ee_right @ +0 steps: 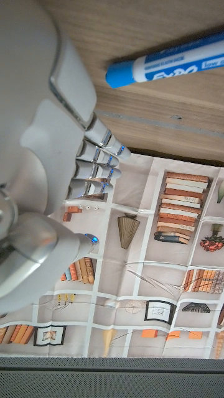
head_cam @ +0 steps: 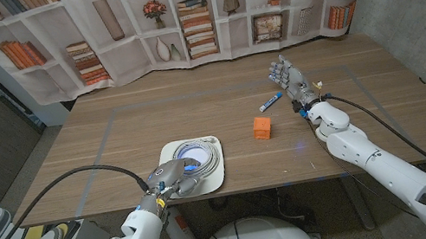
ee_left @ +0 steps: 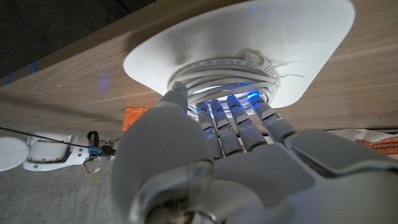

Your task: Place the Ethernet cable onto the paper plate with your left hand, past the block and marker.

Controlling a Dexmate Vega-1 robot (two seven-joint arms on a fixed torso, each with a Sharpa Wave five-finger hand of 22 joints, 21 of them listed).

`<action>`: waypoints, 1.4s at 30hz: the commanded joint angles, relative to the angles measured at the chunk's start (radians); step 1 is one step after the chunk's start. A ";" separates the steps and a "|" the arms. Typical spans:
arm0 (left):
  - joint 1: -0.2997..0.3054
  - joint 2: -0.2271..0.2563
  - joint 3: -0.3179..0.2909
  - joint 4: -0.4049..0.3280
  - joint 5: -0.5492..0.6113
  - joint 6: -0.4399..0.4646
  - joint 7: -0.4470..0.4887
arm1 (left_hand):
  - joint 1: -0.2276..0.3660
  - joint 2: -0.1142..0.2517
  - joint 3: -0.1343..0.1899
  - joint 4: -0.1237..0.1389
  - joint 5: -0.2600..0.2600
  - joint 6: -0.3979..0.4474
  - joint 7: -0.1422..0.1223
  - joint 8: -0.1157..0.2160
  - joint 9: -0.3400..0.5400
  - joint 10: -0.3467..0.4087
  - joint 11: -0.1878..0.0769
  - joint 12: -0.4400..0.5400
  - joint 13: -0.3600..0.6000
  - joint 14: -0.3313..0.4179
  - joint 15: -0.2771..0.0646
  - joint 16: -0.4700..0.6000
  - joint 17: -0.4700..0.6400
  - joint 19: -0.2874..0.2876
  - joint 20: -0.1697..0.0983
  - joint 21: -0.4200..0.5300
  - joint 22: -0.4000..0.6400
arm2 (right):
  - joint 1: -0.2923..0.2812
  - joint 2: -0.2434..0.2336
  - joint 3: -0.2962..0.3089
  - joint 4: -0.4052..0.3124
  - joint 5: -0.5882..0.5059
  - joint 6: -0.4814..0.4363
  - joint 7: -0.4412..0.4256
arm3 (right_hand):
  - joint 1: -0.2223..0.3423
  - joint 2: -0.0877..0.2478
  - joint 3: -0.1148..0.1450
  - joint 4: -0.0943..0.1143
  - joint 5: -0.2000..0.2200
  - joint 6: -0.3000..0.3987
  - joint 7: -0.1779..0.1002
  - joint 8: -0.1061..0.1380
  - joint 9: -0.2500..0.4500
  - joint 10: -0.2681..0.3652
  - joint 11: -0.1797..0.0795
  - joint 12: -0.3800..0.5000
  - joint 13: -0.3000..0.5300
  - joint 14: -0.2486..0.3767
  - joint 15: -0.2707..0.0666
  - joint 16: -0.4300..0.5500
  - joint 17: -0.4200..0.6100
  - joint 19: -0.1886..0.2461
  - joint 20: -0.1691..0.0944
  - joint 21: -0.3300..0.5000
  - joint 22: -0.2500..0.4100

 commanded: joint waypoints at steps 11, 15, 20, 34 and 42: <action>-0.007 0.010 0.001 -0.005 -0.020 -0.009 0.029 | -0.042 -0.006 -0.017 0.016 0.010 -0.071 0.016 -0.004 0.006 -0.074 0.025 0.004 0.005 -0.051 0.020 0.002 0.003 -0.038 0.028 -0.017 0.000 | 0.009 0.003 0.000 0.021 0.003 0.003 0.014 | 0.012 0.005 0.008 -0.008 -0.005 0.014 -0.002 -0.001 0.005 0.012 -0.001 0.003 0.005 0.010 -0.002 0.001 0.003 0.012 -0.003 0.000 0.006; -0.015 0.018 0.012 -0.015 -0.005 0.003 0.019 | -0.048 -0.007 -0.020 0.019 0.012 -0.085 0.021 -0.003 0.006 -0.087 0.025 0.005 0.005 -0.064 0.024 0.001 0.003 -0.047 0.035 -0.021 0.000 | 0.009 0.004 0.002 0.023 0.005 0.005 0.014 | 0.014 0.006 0.009 -0.009 -0.005 0.015 -0.002 -0.001 0.005 0.013 0.000 0.003 0.005 0.011 -0.003 0.001 0.003 0.013 -0.004 0.000 0.006; -0.016 0.023 0.006 -0.021 -0.007 0.003 0.022 | -0.052 -0.008 -0.023 0.021 0.014 -0.092 0.034 0.000 0.007 -0.097 0.030 0.006 0.005 -0.076 0.027 0.001 0.003 -0.057 0.042 -0.024 0.001 | 0.005 0.003 0.004 0.024 0.008 0.005 0.014 | 0.015 0.007 0.010 -0.010 -0.005 0.014 -0.003 -0.001 0.005 0.013 -0.002 0.003 0.005 0.013 -0.003 0.001 0.002 0.014 -0.004 0.000 0.006; -0.028 0.027 0.005 -0.026 -0.005 0.011 0.010 | -0.058 -0.008 -0.026 0.023 0.017 -0.107 0.034 0.003 0.007 -0.116 0.030 0.008 0.005 -0.095 0.033 0.002 0.003 -0.077 0.048 -0.032 0.001 | -0.004 -0.001 0.010 0.018 0.010 0.017 0.016 | 0.018 0.009 0.012 -0.012 -0.006 0.014 -0.002 -0.002 0.005 0.013 -0.002 0.002 0.005 0.014 -0.003 0.000 0.002 0.016 -0.004 -0.001 0.006; -0.005 0.034 -0.022 -0.030 -0.018 0.008 0.038 | -0.062 -0.007 -0.027 0.024 0.018 -0.108 0.036 0.006 0.007 -0.121 0.029 0.010 0.005 -0.101 0.033 0.003 0.004 -0.083 0.048 -0.035 0.001 | -0.001 -0.004 0.009 0.007 0.006 0.014 0.012 | 0.018 0.009 0.013 -0.013 -0.007 0.015 -0.002 -0.001 0.005 0.013 -0.002 0.002 0.005 0.014 -0.003 0.000 0.002 0.016 -0.003 -0.001 0.006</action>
